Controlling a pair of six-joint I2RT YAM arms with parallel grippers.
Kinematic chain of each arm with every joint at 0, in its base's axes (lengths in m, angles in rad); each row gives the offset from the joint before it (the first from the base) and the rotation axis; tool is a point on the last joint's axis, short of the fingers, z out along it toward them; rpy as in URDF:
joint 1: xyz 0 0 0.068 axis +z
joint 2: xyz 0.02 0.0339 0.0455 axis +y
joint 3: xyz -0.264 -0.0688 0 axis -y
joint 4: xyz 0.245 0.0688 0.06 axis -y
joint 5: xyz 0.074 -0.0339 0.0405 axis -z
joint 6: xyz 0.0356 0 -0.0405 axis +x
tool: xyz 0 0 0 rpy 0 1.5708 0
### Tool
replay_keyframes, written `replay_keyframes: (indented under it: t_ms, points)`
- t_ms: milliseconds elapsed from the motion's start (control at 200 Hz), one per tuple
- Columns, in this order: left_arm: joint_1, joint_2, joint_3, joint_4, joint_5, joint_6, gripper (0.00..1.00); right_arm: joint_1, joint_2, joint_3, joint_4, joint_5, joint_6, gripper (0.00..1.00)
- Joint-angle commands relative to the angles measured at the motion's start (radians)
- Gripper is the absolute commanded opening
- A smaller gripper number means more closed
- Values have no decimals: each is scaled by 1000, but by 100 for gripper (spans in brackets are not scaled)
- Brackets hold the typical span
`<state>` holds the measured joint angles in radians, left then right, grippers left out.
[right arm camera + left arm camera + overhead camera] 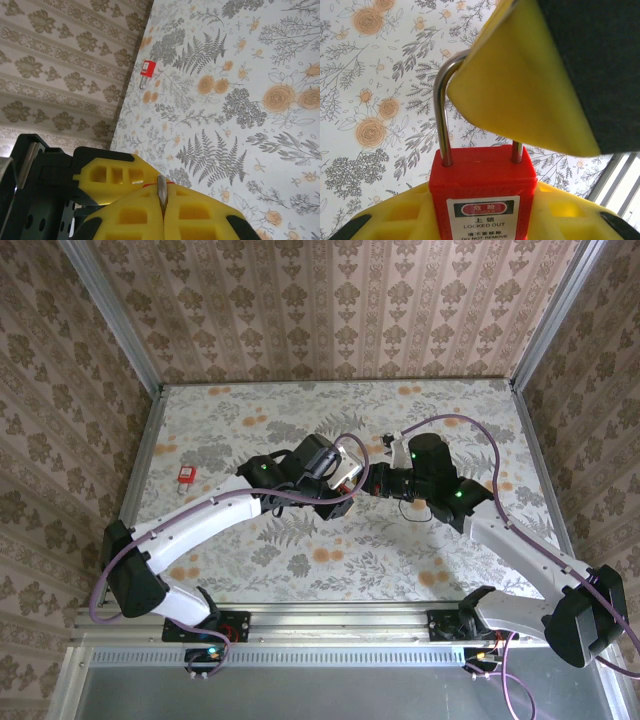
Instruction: Unlock with the key
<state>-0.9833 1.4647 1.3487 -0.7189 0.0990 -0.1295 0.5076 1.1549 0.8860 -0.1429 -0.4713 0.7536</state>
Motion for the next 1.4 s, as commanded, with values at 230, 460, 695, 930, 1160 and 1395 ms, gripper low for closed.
replay_keyframes:
  t_ms: [230, 460, 695, 930, 1160, 1395]
  points:
    - [-21, -23, -92, 24, -46, 3, 0, -66, -16, 42, -98, 103, 60, 0]
    - [-37, -27, -187, 59, -46, -26, 0, -86, -18, 53, -119, 92, 40, 0]
    - [-36, -37, -203, 81, -60, -30, 0, -90, -15, 36, -108, 85, 59, 0]
    - [-36, -30, -195, 82, -87, -31, 0, -90, -12, 37, -122, 76, 56, 0]
    - [-8, -86, -226, 158, -38, -80, 59, -92, -11, 38, -142, 69, 44, 0]
    - [72, -237, -304, 275, 103, -162, 92, -91, -8, 27, -146, 74, 38, 0]
